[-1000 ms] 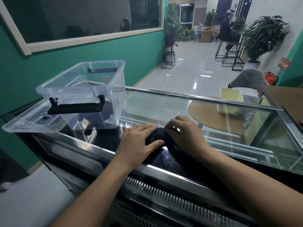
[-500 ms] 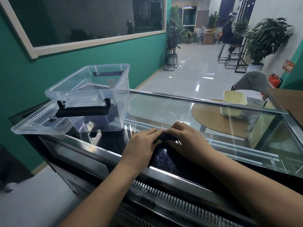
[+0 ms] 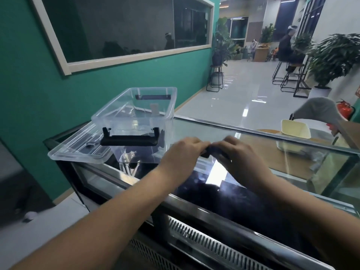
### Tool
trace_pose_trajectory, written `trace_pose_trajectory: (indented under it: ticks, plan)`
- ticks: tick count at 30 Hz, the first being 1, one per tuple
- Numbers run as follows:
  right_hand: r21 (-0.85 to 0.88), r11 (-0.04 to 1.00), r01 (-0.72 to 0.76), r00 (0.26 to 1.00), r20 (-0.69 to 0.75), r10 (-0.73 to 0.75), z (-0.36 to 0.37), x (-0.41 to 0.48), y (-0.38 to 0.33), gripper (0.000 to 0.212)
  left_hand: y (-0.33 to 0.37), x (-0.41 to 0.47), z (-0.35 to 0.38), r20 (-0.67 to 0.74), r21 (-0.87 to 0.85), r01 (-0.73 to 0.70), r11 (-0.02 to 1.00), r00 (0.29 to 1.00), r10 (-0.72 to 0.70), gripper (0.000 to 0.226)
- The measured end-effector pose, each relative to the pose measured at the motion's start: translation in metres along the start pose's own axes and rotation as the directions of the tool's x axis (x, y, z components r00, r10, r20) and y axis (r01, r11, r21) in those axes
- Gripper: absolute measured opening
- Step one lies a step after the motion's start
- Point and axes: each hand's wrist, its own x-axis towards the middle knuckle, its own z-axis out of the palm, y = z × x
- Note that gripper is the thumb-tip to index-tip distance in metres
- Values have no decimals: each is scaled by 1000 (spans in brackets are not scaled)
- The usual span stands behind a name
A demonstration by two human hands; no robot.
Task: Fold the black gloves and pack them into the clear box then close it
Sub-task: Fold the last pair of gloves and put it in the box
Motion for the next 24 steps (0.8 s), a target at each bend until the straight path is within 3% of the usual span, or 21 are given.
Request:
trace_pose_trajectory:
  ticks: [5, 9, 15, 20, 24]
  plan:
    - [-34, 998, 49, 994, -93, -52, -24, 75, -29, 20, -29, 34, -68, -139, 123, -93, 988, 984, 110, 31]
    - [-42, 996, 82, 989, -123, -87, -21, 129, -55, 26, -61, 43, -114, -197, 162, -84, 983, 974, 116, 31]
    - [17, 994, 112, 992, -67, -110, 15, 178, -92, 20, -115, 27, -145, -121, 96, 87, 992, 990, -75, 29]
    - [70, 997, 23, 1000, 4, -23, 36, 196, -107, 17, -136, 18, -152, -43, 29, 276, 961, 961, -275, 28]
    - [37, 999, -28, 998, 57, 26, 47, 195, -111, 19, -141, 13, -150, 33, 24, 356, 934, 934, -357, 26]
